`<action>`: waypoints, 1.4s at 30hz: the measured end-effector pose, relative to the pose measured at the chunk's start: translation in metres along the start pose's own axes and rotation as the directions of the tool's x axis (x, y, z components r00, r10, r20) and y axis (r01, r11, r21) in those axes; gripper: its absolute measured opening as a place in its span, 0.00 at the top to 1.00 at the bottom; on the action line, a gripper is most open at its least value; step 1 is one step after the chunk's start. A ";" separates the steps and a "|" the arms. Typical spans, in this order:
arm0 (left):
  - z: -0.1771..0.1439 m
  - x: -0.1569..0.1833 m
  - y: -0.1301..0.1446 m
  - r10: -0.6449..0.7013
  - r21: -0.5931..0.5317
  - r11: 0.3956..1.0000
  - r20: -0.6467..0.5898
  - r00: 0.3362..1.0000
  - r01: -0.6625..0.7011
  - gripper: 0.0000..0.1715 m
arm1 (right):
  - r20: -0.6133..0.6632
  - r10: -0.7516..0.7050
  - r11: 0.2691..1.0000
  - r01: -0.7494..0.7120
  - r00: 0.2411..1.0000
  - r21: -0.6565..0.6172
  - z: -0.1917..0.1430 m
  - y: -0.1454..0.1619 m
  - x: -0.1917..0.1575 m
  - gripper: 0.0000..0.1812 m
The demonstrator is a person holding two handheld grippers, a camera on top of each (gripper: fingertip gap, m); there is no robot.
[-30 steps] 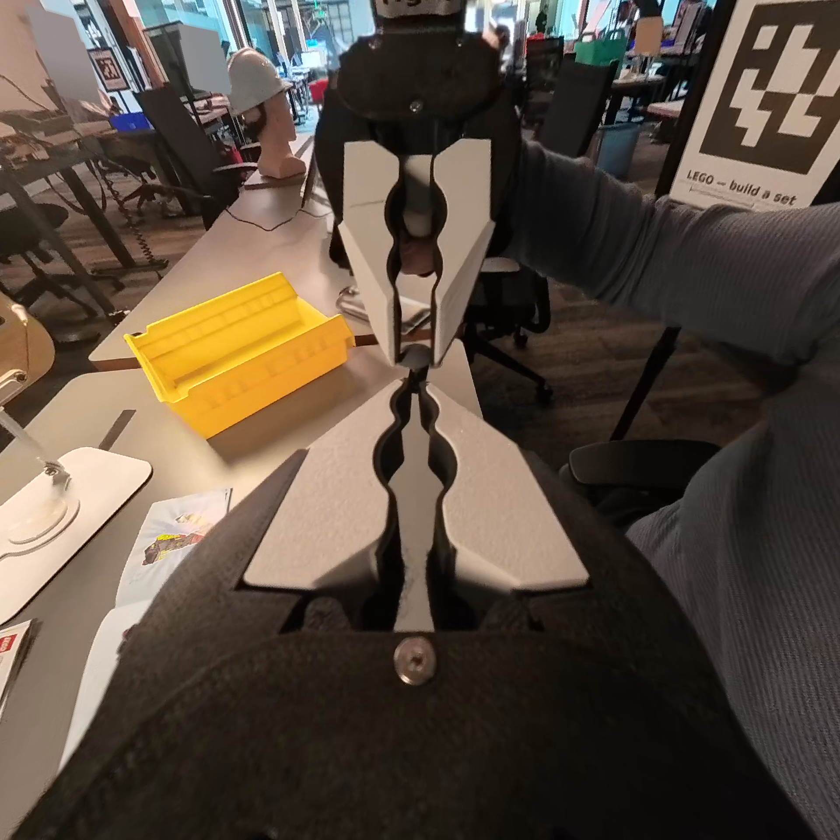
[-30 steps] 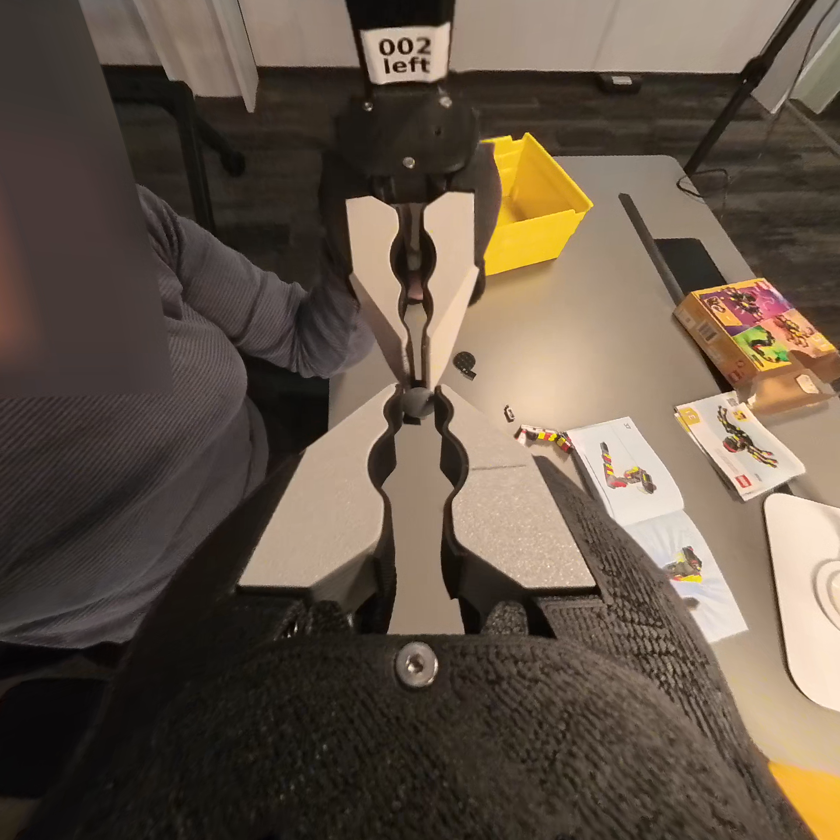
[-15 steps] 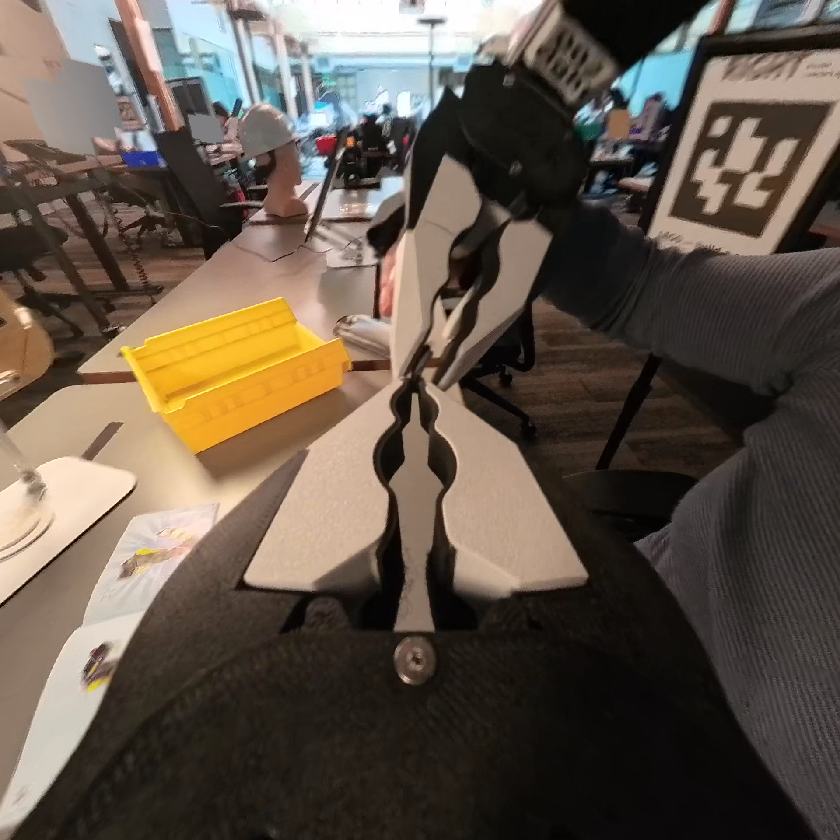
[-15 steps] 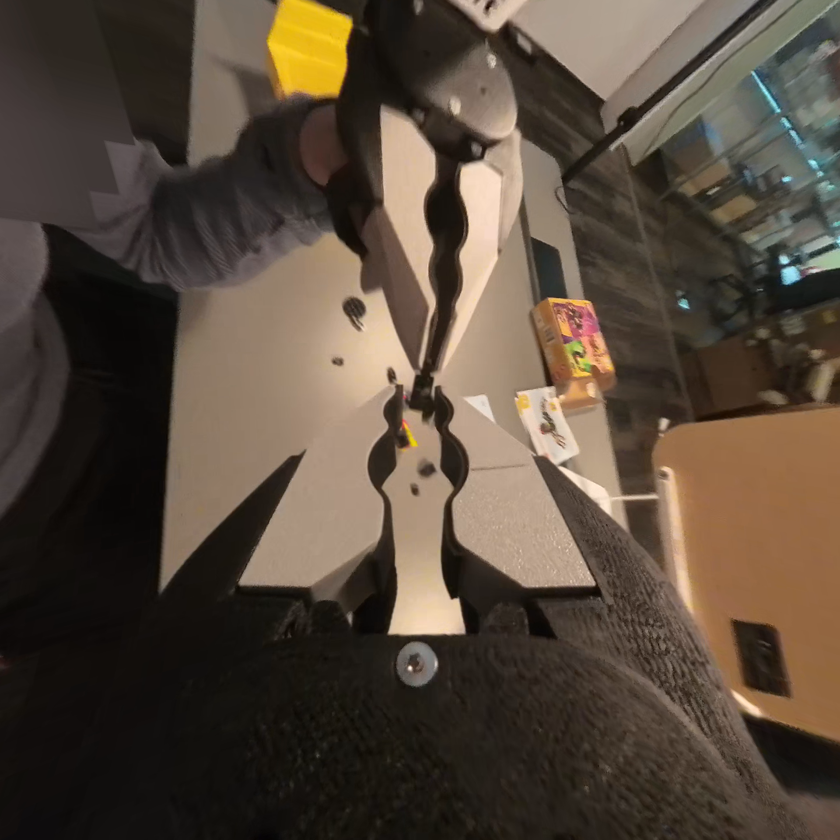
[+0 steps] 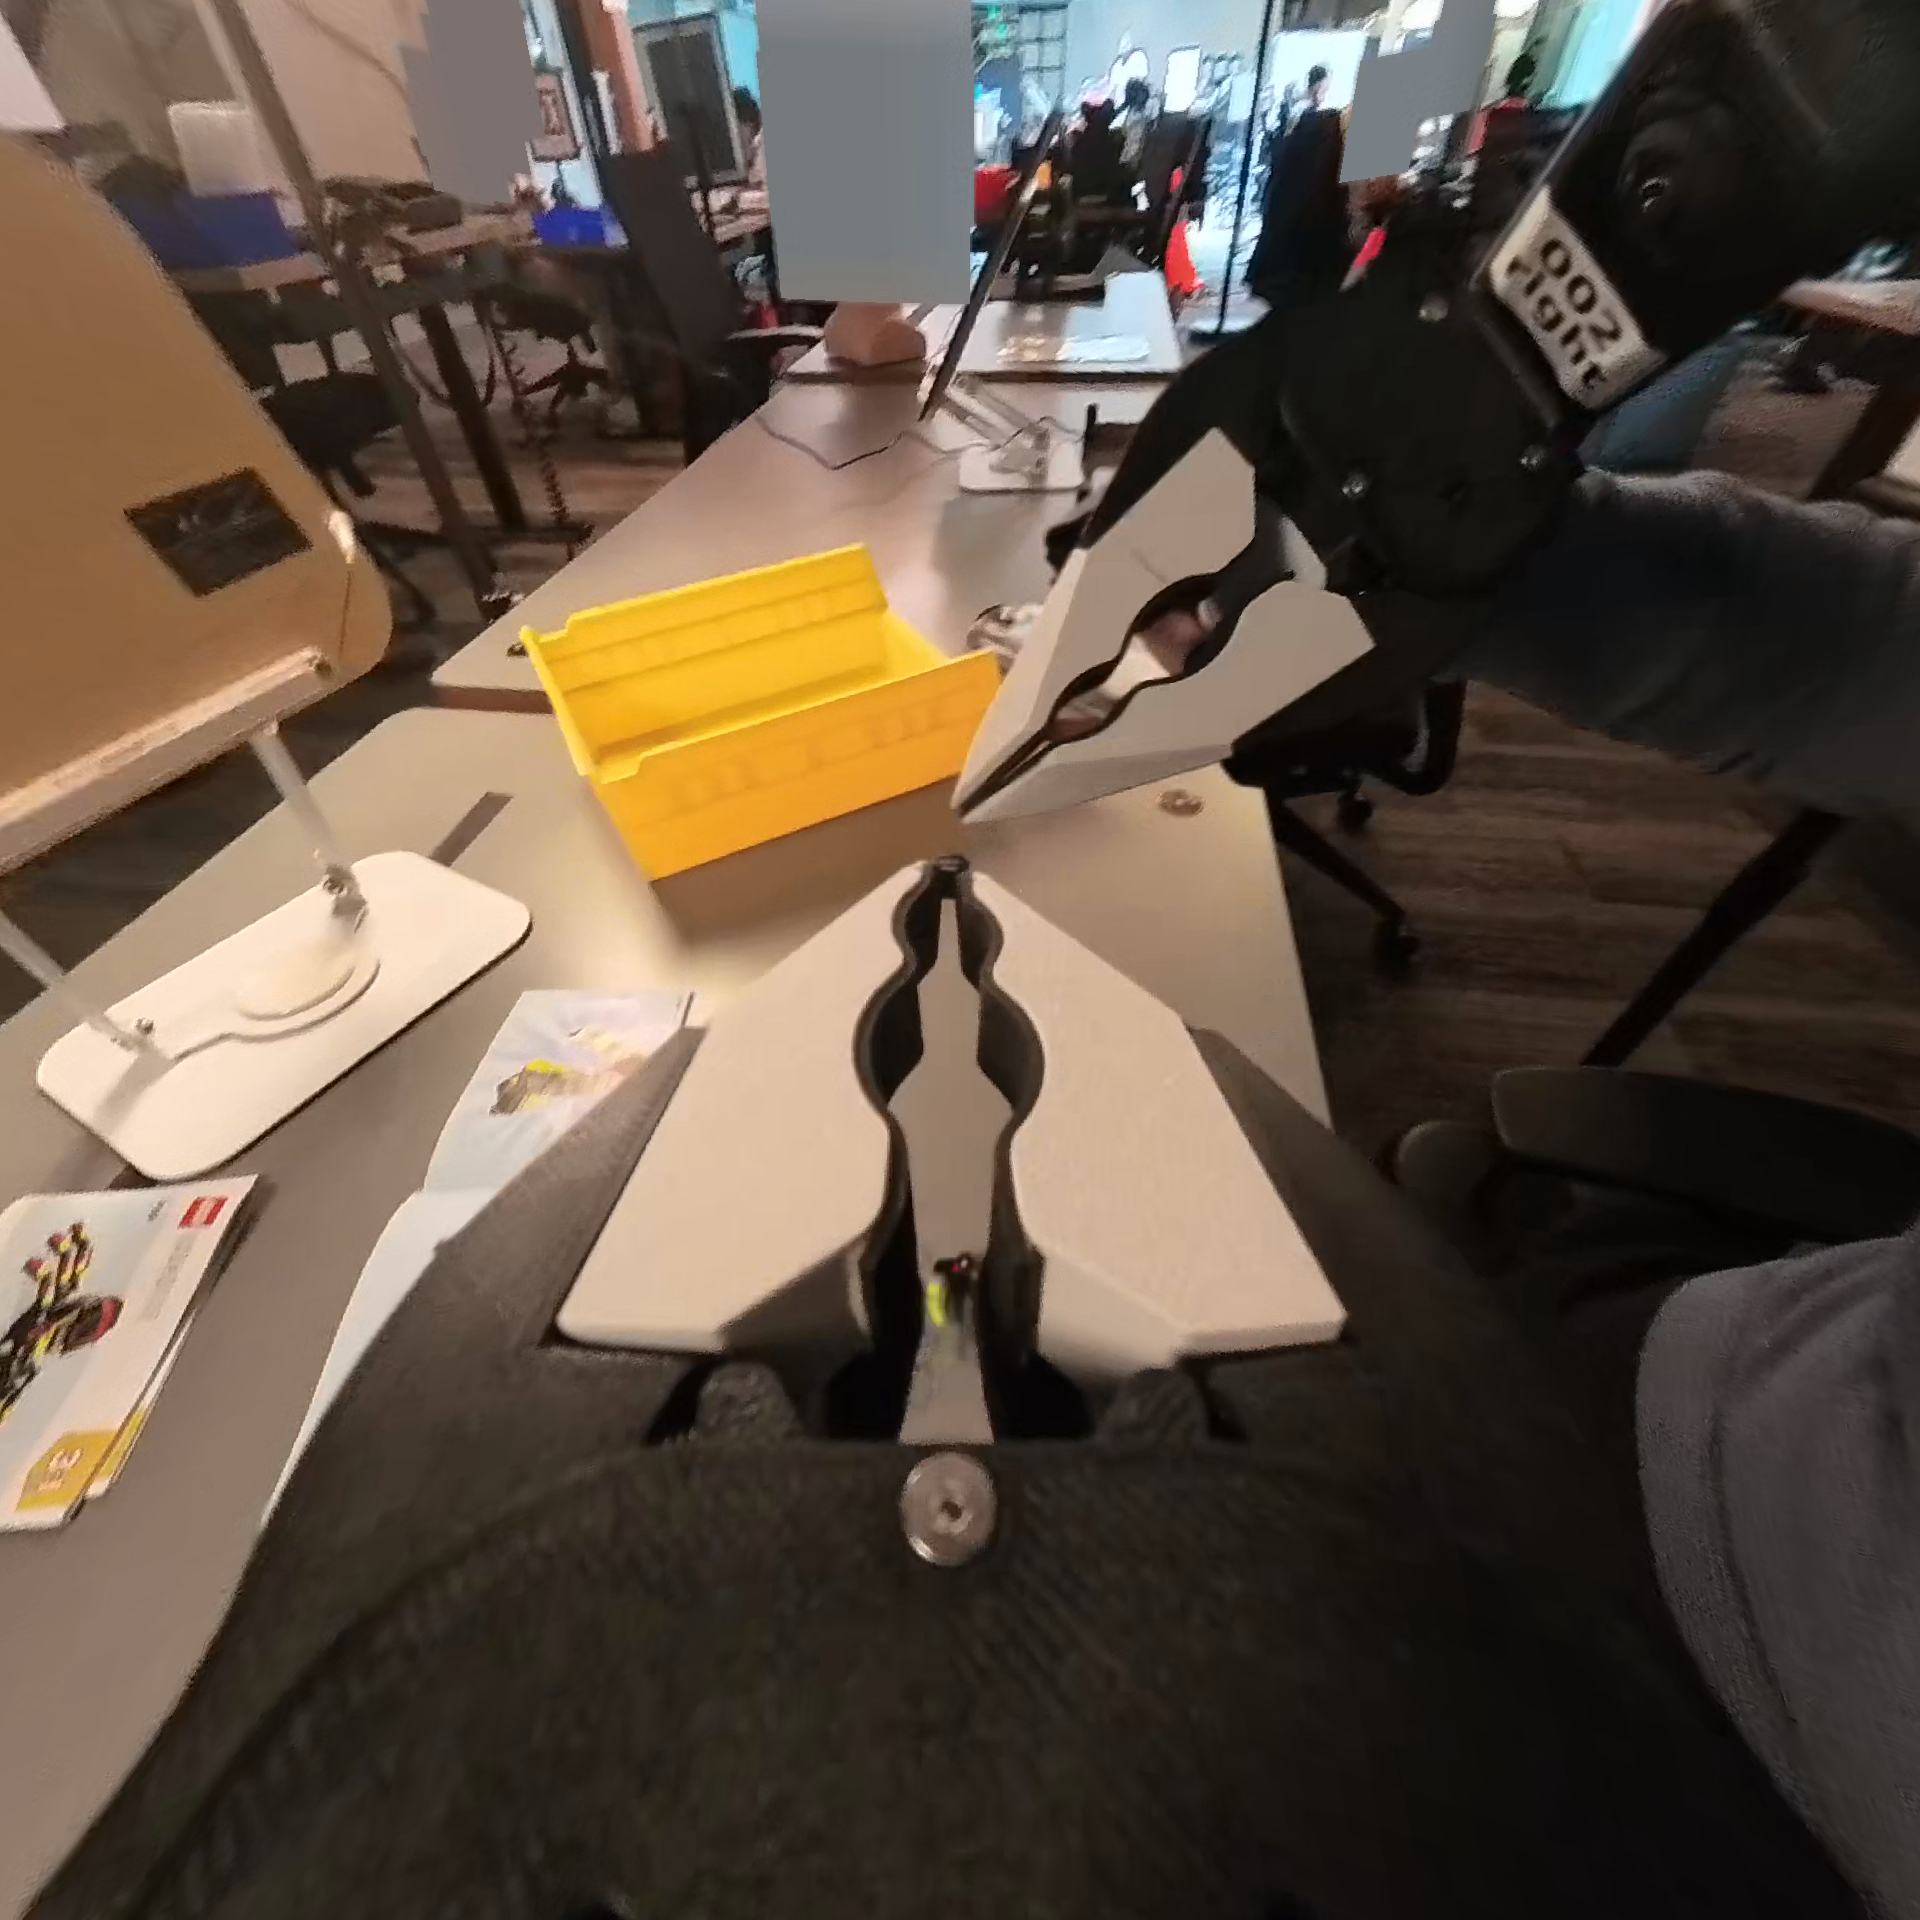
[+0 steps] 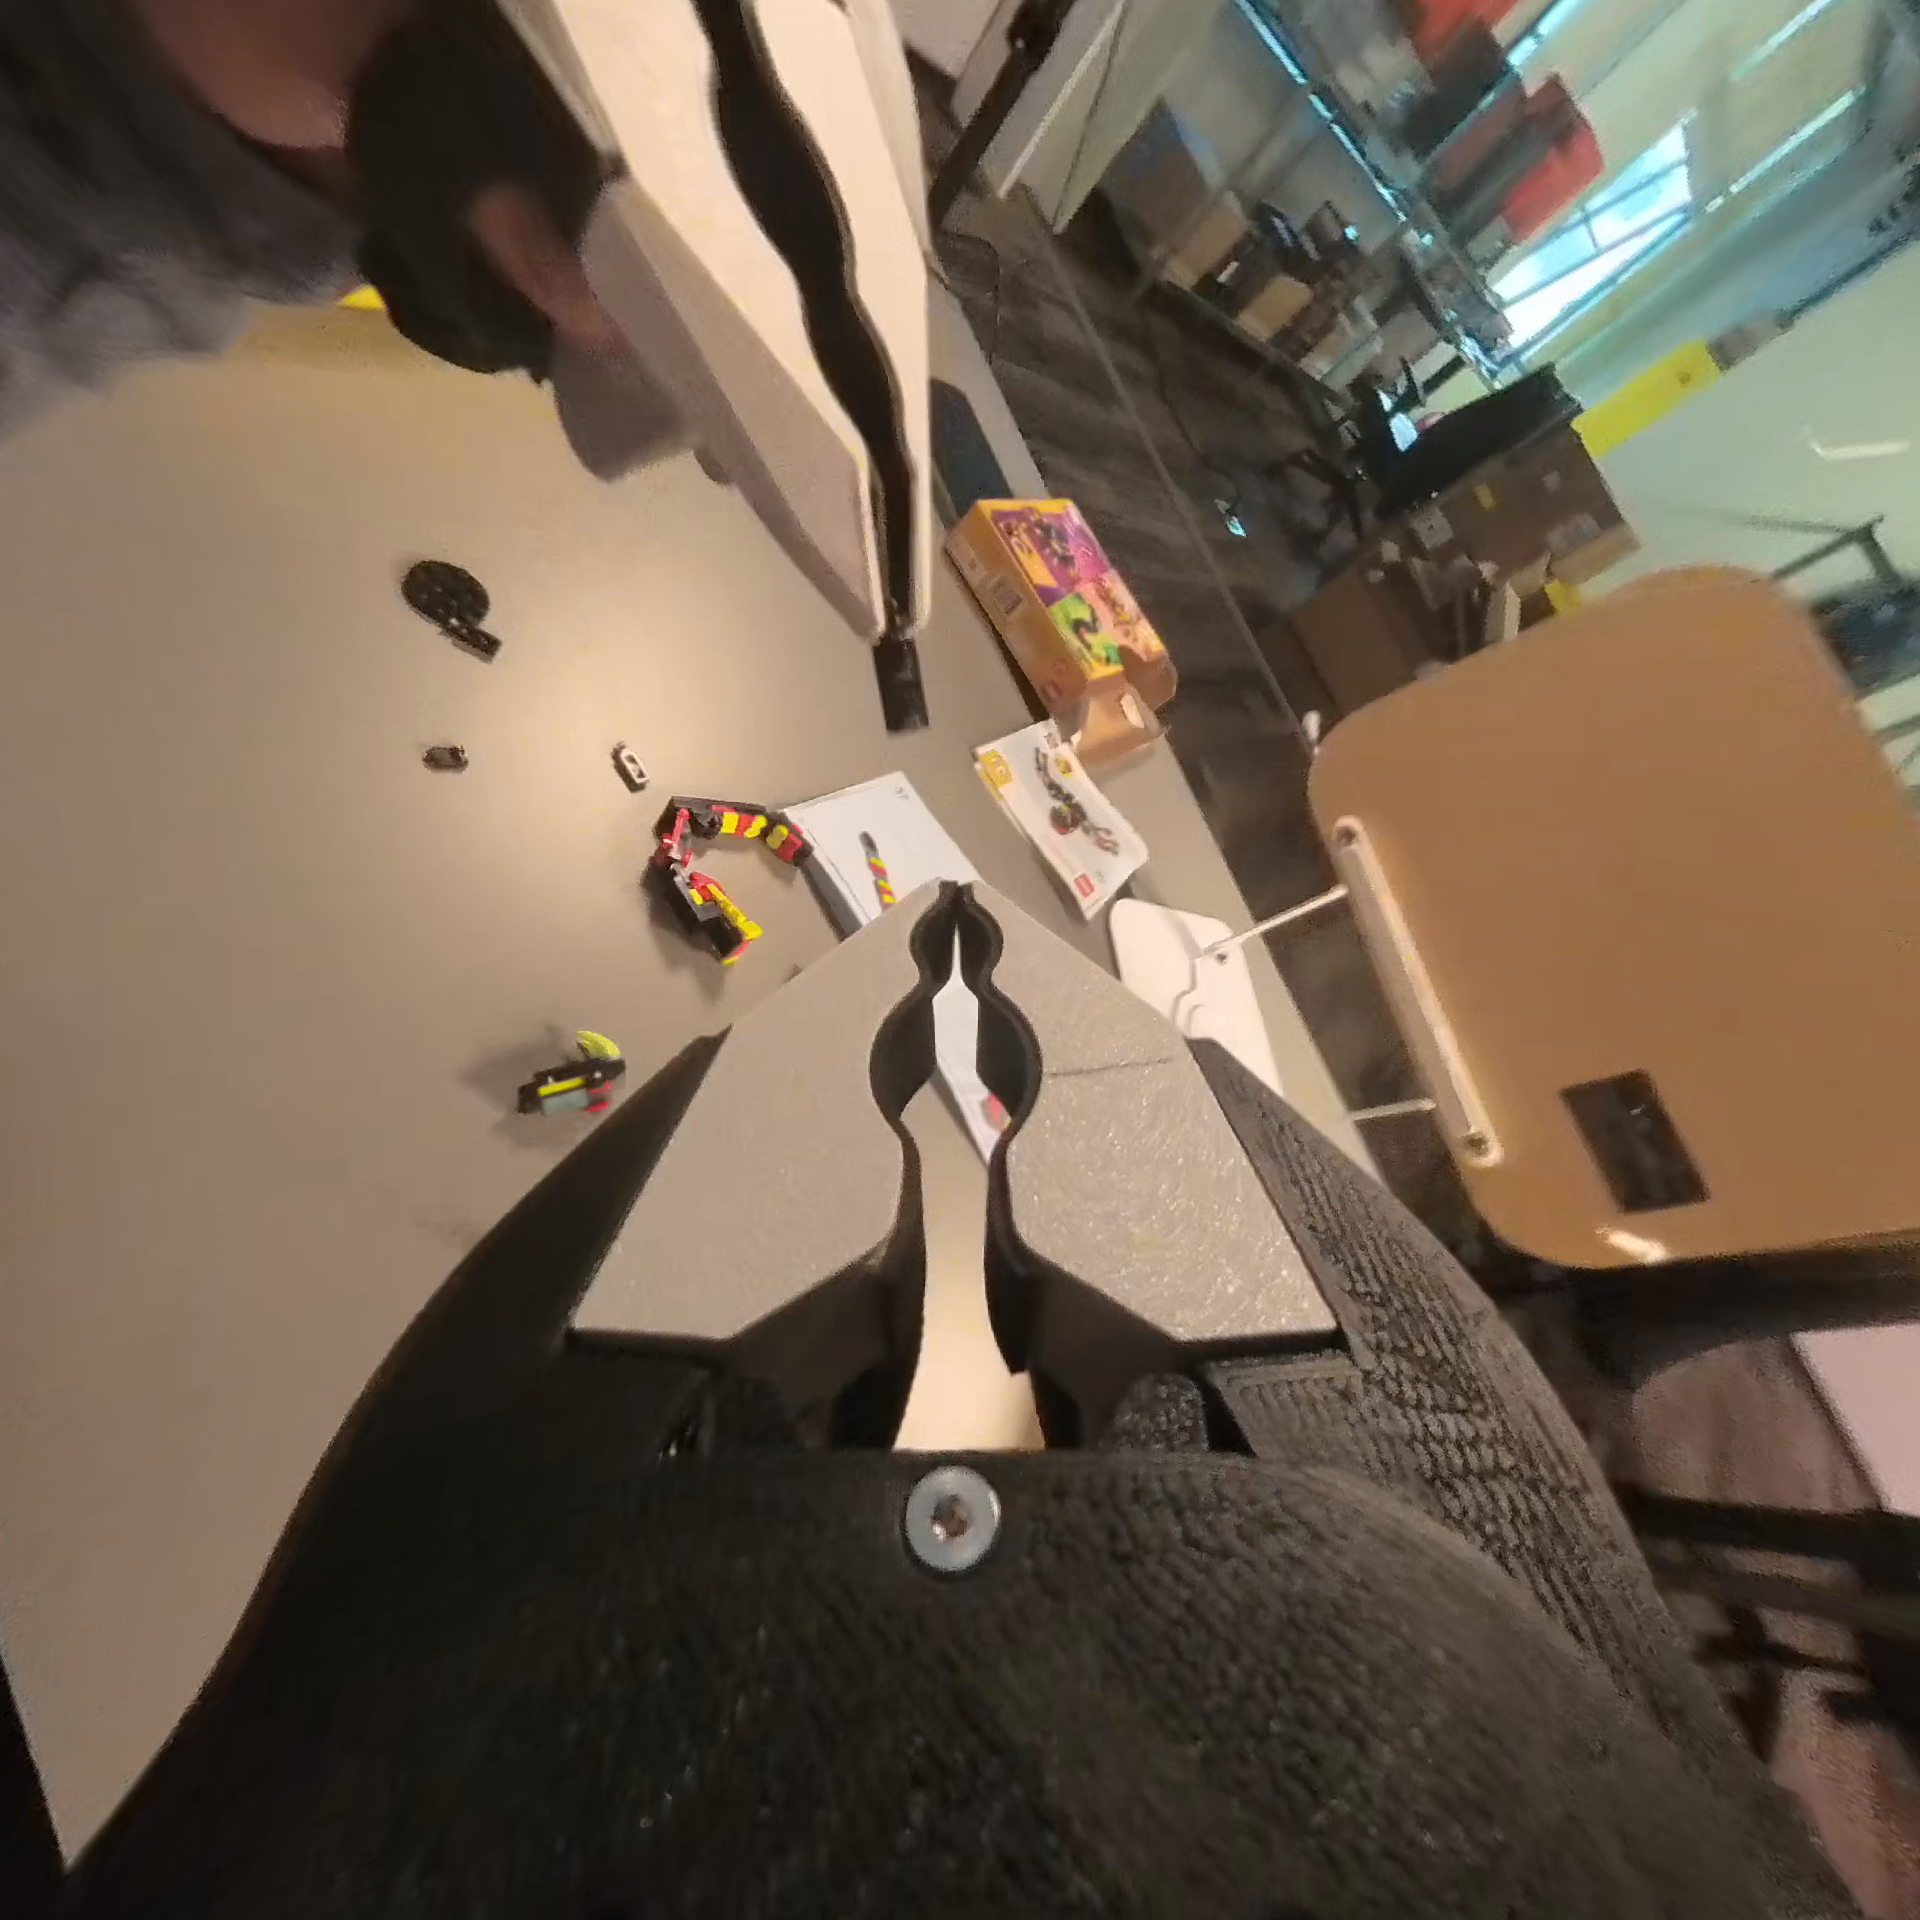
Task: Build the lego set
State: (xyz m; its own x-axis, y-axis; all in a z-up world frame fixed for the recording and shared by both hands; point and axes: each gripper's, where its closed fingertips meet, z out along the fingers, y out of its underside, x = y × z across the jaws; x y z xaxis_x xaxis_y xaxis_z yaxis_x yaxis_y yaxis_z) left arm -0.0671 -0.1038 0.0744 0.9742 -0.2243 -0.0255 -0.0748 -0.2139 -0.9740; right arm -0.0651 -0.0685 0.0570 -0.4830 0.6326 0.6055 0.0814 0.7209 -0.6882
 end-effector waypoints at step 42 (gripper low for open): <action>0.078 0.079 0.221 -0.462 -0.498 0.812 -0.229 0.857 0.305 0.99 | 0.185 0.177 0.981 -0.158 0.967 -0.116 0.033 0.140 -0.189 0.93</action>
State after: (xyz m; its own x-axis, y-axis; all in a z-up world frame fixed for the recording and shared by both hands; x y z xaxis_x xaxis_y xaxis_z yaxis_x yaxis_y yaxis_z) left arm 0.0102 -0.0946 -0.1609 0.8206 -0.3109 0.4796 0.1298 -0.7158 -0.6861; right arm 0.0088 -0.0964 -0.1667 -0.6135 0.6871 0.3892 0.2571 0.6398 -0.7242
